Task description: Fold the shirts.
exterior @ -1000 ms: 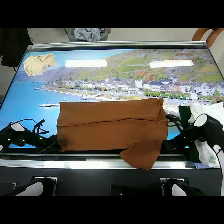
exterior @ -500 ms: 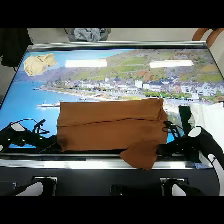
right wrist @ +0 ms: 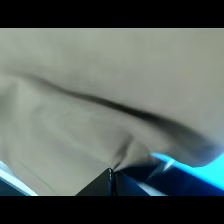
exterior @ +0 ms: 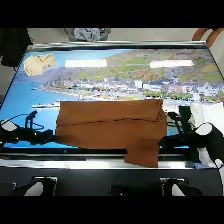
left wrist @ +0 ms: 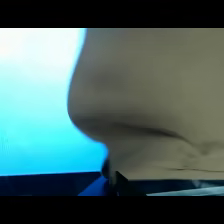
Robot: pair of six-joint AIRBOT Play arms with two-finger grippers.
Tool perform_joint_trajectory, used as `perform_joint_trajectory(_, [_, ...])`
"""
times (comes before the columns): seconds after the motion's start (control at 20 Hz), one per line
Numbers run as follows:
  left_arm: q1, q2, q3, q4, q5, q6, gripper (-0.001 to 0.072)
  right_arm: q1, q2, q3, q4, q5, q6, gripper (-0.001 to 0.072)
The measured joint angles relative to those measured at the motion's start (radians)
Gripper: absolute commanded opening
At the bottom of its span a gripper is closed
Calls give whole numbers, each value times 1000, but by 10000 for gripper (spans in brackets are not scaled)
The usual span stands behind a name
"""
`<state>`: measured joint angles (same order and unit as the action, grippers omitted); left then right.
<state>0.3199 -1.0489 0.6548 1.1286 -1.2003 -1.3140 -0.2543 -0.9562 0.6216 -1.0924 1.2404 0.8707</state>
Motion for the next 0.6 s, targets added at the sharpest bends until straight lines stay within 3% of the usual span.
perform_joint_trajectory(0.25, [-12,-35,192,-22,3,-31,19,3,-61,217,30,-34,34,44])
perform_joint_trajectory(0.6, [-33,-424,613,-39,-18,-79,22,56,-468,592,129,-182,41,47])
